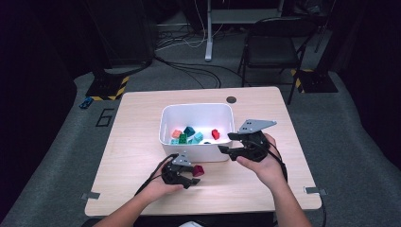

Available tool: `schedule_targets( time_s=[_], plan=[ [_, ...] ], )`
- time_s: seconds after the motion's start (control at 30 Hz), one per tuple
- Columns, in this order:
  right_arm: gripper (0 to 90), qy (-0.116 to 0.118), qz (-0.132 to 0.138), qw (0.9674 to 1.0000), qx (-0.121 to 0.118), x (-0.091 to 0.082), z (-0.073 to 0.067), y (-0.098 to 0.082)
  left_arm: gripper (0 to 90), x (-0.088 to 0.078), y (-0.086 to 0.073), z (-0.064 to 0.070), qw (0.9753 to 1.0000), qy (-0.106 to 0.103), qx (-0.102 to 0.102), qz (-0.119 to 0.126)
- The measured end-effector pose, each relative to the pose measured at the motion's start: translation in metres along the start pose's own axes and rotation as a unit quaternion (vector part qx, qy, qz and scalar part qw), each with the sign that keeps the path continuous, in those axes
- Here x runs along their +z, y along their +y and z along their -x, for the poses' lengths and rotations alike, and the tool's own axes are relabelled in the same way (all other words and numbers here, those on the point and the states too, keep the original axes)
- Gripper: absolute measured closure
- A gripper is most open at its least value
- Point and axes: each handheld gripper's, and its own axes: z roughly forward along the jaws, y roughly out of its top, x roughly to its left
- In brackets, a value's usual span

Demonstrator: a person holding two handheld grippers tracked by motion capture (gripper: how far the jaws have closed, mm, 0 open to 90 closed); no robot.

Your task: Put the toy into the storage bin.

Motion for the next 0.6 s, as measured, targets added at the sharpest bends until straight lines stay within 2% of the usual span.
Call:
schedule_targets(
  time_s=[0.07,0.3,0.47,0.5,0.53,0.6],
  plan=[
    [41.4,0.0,0.0,1.0,0.0,0.0,0.0,0.0,43.8,-0.001,0.0,-0.005,0.9999,0.011,0.0,0.0],
    [41.4,0.0,-0.001,1.0,0.001,0.0,-0.001,0.0,44.8,0.009,0.002,-0.004,0.9997,0.024,0.005,-0.006],
    [41.4,0.001,0.0,1.0,-0.001,0.0,0.0,0.0,45.9,0.014,0.004,-0.005,0.9998,0.018,0.006,-0.008],
    [41.4,0.0,0.0,1.0,0.001,0.0,0.0,0.0,47.1,0.017,0.005,-0.004,0.9999,0.012,0.008,-0.008],
    [41.4,0.0,0.0,1.0,0.001,0.0,0.0,0.0,47.2,0.019,0.006,-0.003,0.9999,0.014,0.005,-0.004],
    [41.4,0.0,0.001,1.0,-0.001,0.0,0.0,0.0,47.0,0.021,0.007,-0.003,0.9998,0.015,0.011,-0.003]
  ],
)
